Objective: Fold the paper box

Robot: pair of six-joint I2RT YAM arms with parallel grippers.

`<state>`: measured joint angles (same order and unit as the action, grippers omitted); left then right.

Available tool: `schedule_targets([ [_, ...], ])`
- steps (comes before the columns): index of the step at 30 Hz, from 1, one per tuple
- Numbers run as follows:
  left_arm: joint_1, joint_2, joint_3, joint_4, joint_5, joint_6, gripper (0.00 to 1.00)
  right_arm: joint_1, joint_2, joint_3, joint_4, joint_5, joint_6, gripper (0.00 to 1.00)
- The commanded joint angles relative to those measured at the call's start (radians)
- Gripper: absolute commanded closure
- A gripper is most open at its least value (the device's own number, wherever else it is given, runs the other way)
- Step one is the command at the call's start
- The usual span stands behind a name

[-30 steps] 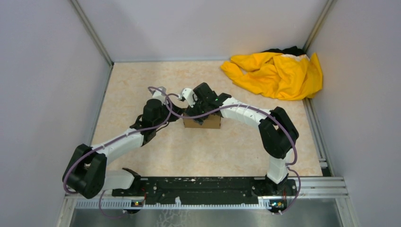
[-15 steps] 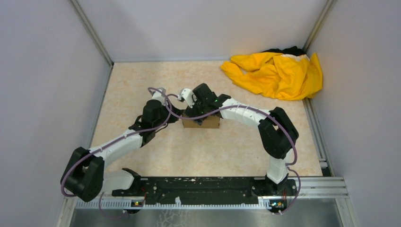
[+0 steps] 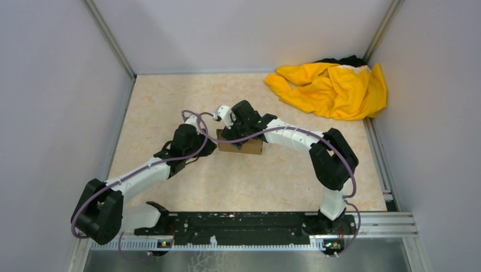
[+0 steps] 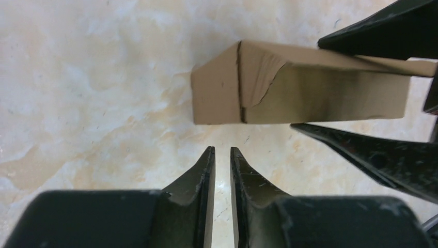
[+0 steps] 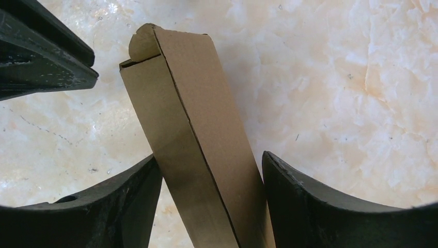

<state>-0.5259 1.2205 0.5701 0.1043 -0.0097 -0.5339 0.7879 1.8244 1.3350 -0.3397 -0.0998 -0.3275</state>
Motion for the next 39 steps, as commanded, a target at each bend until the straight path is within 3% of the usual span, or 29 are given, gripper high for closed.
schedule_targets([
  [1, -0.006, -0.024, -0.002, -0.071, -0.021, 0.032, 0.77, -0.003, 0.01, -0.029, -0.002, 0.022, 0.016, 0.33],
  [8, -0.006, -0.061, 0.032, -0.131, -0.02, 0.054, 0.73, -0.002, 0.006, -0.045, 0.006, 0.022, 0.015, 0.33],
  [15, 0.003, -0.096, 0.097, -0.154, 0.003, 0.154, 0.55, -0.003, -0.017, -0.087, 0.033, -0.008, -0.016, 0.32],
  [22, 0.025, -0.05, 0.178, -0.181, 0.065, 0.202, 0.56, -0.003, -0.052, -0.125, 0.022, -0.082, -0.089, 0.42],
  [39, 0.012, -0.222, 0.038, -0.006, 0.319, 0.158, 0.37, -0.013, -0.209, -0.236, -0.088, -0.39, -0.168, 0.36],
])
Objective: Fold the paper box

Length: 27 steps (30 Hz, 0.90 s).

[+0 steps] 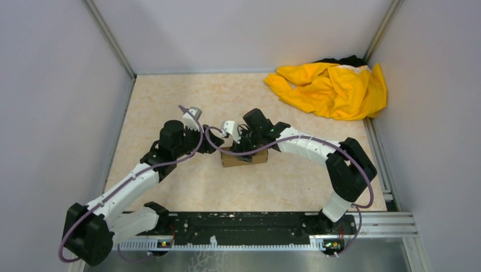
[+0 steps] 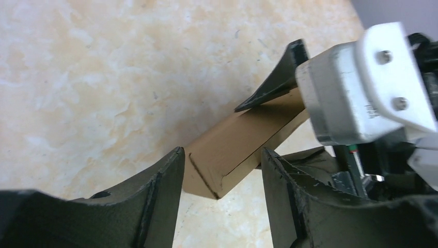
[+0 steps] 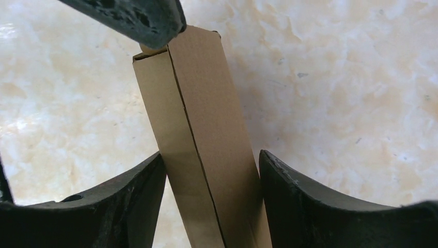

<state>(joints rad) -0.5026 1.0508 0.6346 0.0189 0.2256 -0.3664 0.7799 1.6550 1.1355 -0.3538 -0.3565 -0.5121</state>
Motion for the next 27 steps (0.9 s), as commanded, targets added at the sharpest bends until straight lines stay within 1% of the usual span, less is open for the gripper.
schedule_targets([
  [1, -0.019, -0.057, -0.032, 0.086, 0.09, -0.009, 0.37, -0.005, -0.048, -0.043, -0.073, -0.141, 0.019, 0.35],
  [6, -0.069, -0.042, -0.021, 0.063, 0.102, 0.018, 0.34, -0.006, -0.06, -0.049, -0.104, -0.158, 0.012, 0.32],
  [8, -0.085, -0.046, -0.018, 0.052, 0.089, 0.025, 0.33, -0.006, -0.061, -0.049, -0.108, -0.165, 0.012, 0.29],
  [12, -0.107, -0.062, -0.017, 0.032, 0.059, 0.032, 0.33, -0.006, -0.065, -0.057, -0.106, -0.176, 0.018, 0.28],
  [15, -0.125, -0.055, -0.018, 0.024, 0.037, 0.036, 0.34, -0.003, -0.077, -0.072, -0.1, -0.179, 0.028, 0.23],
  [22, -0.126, -0.037, -0.008, 0.021, -0.01, 0.051, 0.34, -0.002, -0.084, -0.069, -0.091, -0.152, 0.039, 0.16],
  [24, -0.127, -0.028, -0.01, 0.031, -0.022, 0.056, 0.34, -0.003, -0.083, -0.058, -0.097, -0.148, 0.041, 0.1],
  [27, -0.127, 0.003, -0.011, 0.055, -0.022, 0.066, 0.35, -0.003, -0.084, -0.047, -0.105, -0.147, 0.045, 0.06],
])
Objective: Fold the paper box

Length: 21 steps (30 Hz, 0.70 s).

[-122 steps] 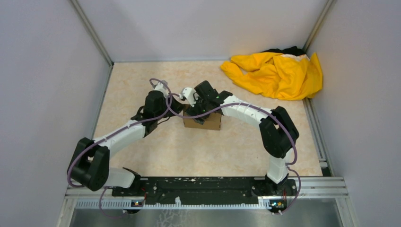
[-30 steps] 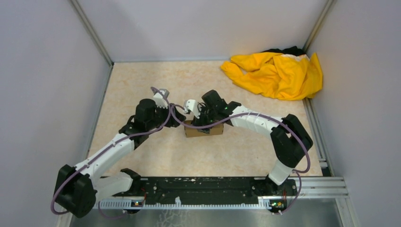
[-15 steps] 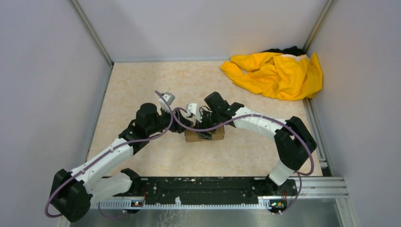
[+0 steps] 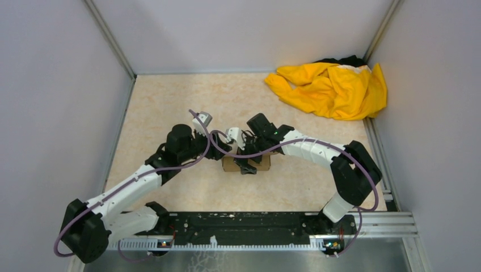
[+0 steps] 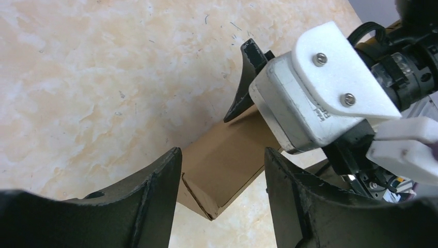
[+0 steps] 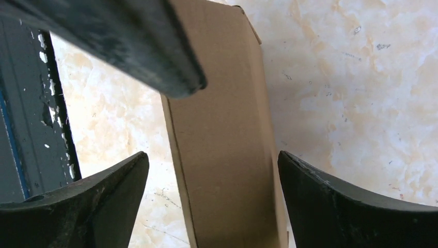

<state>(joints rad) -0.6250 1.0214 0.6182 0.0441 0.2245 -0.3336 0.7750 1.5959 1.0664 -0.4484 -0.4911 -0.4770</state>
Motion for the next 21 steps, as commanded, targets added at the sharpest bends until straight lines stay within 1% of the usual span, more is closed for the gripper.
schedule_targets([
  [1, -0.005, 0.047, 0.009, 0.031, -0.02, 0.037, 0.35, 0.002, -0.024, 0.026, -0.014, -0.01, 0.012, 0.06],
  [4, -0.005, 0.086, 0.008, 0.047, 0.013, 0.041, 0.36, 0.002, -0.033, 0.033, -0.015, -0.009, 0.015, 0.05],
  [5, -0.004, 0.096, 0.005, 0.055, 0.028, 0.04, 0.37, 0.002, -0.037, 0.035, -0.013, -0.008, 0.017, 0.02],
  [9, -0.005, 0.105, -0.015, 0.08, 0.05, 0.03, 0.38, 0.001, -0.057, 0.044, -0.008, -0.003, 0.026, 0.01],
  [17, -0.003, 0.109, -0.003, 0.071, 0.004, 0.045, 0.37, -0.023, -0.095, 0.056, 0.043, 0.024, 0.068, 0.01],
  [21, -0.003, 0.113, 0.019, 0.055, -0.021, 0.059, 0.37, -0.032, -0.097, 0.082, 0.042, 0.026, 0.072, 0.01],
])
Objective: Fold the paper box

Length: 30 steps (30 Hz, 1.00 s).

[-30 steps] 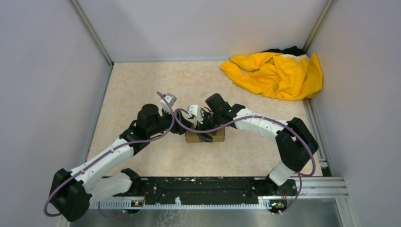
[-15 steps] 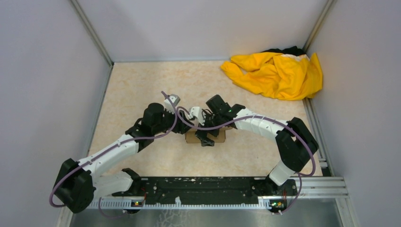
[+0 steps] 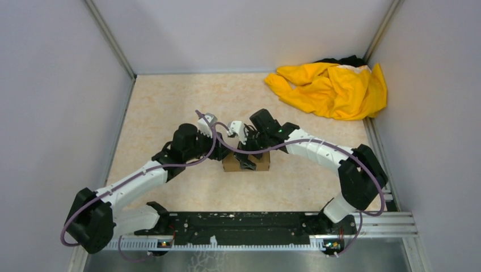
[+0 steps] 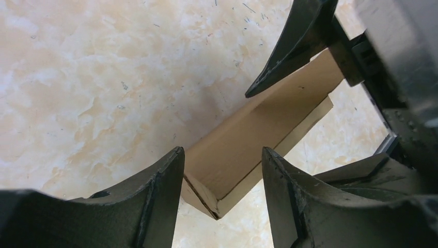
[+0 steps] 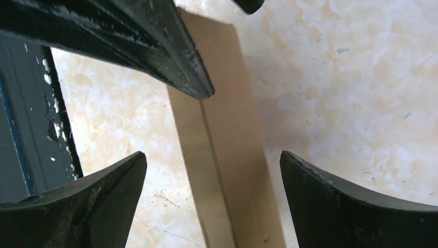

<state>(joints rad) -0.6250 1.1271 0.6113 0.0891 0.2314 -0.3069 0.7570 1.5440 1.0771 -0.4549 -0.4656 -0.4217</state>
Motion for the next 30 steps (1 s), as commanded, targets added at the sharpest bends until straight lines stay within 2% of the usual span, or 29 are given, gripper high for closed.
schedule_targets([
  [1, -0.003, 0.008, 0.031, 0.008, -0.035, 0.033, 0.37, -0.015, -0.047, 0.077, 0.048, -0.001, 0.017, 0.01],
  [12, 0.01, 0.032, 0.093, -0.013, -0.03, 0.07, 0.33, -0.04, -0.073, 0.114, 0.032, 0.004, 0.021, 0.01],
  [16, 0.028, 0.043, 0.165, -0.066, -0.029, 0.099, 0.32, -0.078, -0.13, 0.115, 0.048, 0.001, 0.054, 0.01],
  [20, 0.039, 0.065, 0.236, -0.127, -0.011, 0.137, 0.3, -0.118, -0.22, 0.093, 0.091, 0.086, 0.127, 0.01],
  [26, 0.037, 0.212, 0.532, -0.403, 0.122, 0.291, 0.3, -0.14, -0.387, 0.018, 0.175, 0.356, 0.356, 0.01],
  [30, 0.035, 0.361, 0.765, -0.591, 0.246, 0.523, 0.3, -0.144, -0.471, -0.035, 0.205, 0.456, 0.547, 0.01],
])
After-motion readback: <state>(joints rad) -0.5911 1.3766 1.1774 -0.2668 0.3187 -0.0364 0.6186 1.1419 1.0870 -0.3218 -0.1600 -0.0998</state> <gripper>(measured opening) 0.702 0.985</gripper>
